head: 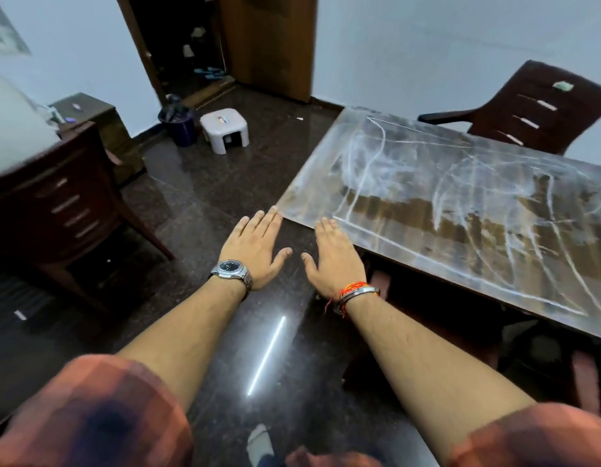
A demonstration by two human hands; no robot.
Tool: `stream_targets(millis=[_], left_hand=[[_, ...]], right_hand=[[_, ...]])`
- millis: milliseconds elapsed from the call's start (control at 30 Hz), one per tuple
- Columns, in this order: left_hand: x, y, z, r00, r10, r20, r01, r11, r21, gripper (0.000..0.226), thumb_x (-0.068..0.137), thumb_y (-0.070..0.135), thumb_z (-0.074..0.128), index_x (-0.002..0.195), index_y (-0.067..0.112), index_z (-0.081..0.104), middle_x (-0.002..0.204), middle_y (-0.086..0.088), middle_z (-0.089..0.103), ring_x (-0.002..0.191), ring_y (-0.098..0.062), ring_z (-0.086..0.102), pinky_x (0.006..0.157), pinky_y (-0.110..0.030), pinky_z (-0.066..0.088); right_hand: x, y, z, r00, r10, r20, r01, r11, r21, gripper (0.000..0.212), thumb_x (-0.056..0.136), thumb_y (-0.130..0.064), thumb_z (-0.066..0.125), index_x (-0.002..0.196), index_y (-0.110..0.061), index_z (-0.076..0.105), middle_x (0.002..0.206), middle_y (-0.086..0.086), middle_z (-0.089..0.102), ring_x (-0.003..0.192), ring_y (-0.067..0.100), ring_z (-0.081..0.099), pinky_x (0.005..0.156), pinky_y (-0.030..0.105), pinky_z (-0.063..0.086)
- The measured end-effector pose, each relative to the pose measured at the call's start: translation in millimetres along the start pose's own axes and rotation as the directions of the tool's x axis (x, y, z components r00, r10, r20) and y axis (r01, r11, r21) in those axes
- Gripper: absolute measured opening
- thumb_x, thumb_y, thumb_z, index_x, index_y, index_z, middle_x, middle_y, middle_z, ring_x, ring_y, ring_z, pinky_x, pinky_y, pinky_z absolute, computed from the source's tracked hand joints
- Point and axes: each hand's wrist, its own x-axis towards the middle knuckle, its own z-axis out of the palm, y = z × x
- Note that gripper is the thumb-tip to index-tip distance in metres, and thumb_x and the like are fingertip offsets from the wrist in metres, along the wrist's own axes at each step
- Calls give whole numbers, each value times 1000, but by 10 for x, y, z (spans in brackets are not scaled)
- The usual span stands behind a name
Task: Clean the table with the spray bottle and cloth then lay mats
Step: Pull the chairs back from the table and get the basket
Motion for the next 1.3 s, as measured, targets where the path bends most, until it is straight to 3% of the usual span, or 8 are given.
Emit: stream_targets(millis=[100, 333, 700, 1000, 1300], left_hand=[[424, -579, -129, 999, -41, -8, 41, 999, -13, 74, 101, 54, 28, 160, 15, 6, 168, -1, 4, 154, -19, 9, 124, -39, 5], [1702, -1553, -101, 999, -31, 18, 31, 999, -40, 75, 101, 55, 29, 160, 16, 4, 168, 1, 1, 154, -19, 7, 124, -40, 2], [4474, -2708, -148, 989, 100, 108, -98, 995, -26, 73, 102, 55, 26, 160, 16, 5, 168, 1, 2, 154, -19, 8, 124, -39, 4], [7014, -2714, 285, 931, 345, 123, -336, 938, -86, 69, 104, 51, 25, 160, 15, 6, 168, 0, 4, 154, -19, 9, 123, -39, 4], [9432, -2112, 247, 783, 613, 104, -608, 790, -80, 69, 104, 50, 25, 160, 14, 5, 168, -1, 3, 153, -20, 11, 124, -40, 7]], right_hand=[[636, -274, 51, 999, 26, -40, -27, 999, -34, 73, 94, -41, 43, 152, -6, 15, 160, 12, 14, 148, 24, 10, 120, 42, 12], [2210, -484, 249, 992, 79, -94, -82, 996, -24, 73, 94, -40, 44, 152, -8, 14, 161, 11, 11, 148, 23, 7, 120, 40, 8], [4828, -57, 483, 951, 281, -129, -285, 959, -8, 73, 94, -39, 44, 152, -6, 14, 160, 12, 11, 148, 25, 8, 120, 39, 10], [6584, 968, 527, 826, 525, -204, -534, 845, 10, 73, 95, -39, 44, 152, -7, 11, 161, 12, 9, 148, 24, 6, 120, 39, 7], [8049, 2172, 15, 635, 710, -304, -745, 667, 3, 73, 95, -39, 45, 152, -6, 14, 160, 13, 11, 148, 26, 8, 120, 40, 10]])
